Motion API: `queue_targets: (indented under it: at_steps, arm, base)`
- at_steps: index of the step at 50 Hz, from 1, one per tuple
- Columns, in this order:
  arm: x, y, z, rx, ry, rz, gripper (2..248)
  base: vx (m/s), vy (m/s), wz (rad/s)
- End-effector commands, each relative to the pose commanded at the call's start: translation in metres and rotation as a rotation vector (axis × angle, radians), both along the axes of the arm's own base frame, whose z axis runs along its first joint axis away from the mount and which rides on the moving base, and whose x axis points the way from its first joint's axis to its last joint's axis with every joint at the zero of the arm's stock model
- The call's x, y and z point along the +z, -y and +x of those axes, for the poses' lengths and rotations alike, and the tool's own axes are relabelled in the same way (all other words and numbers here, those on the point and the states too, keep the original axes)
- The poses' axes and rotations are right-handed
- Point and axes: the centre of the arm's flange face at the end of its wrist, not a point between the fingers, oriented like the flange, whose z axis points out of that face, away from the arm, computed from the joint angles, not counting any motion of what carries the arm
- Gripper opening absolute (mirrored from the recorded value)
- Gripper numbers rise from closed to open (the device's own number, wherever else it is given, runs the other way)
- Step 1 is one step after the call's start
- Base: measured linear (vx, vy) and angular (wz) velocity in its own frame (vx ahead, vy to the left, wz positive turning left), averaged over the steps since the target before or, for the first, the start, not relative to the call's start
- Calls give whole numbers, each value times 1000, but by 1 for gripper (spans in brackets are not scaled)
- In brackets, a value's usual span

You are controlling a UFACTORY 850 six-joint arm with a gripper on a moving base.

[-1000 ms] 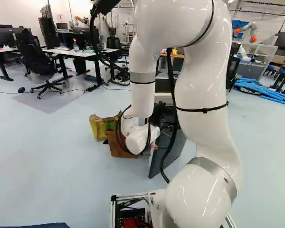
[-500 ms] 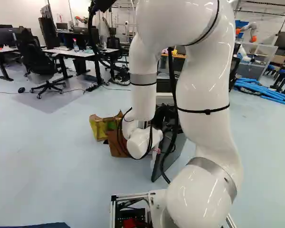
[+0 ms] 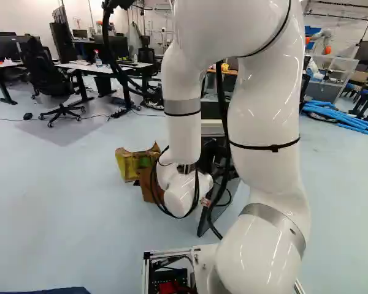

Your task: Grab a drink from the fridge

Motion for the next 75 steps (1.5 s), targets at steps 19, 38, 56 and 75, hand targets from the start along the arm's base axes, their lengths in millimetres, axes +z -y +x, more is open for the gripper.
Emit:
queue_targets:
  at_steps: [19,38,56,75]
  arm:
    - [0,-1,-3,-1,-2,-2,247]
    - [0,1,-5,-41,1,-5,247]
    - [-1,1,0,-111,0,28,247]
    - [-1,5,2,-224,14,41,247]
  base:
    - [0,0,0]
    - [0,0,0]
    - [0,0,0]
    - [0,0,0]
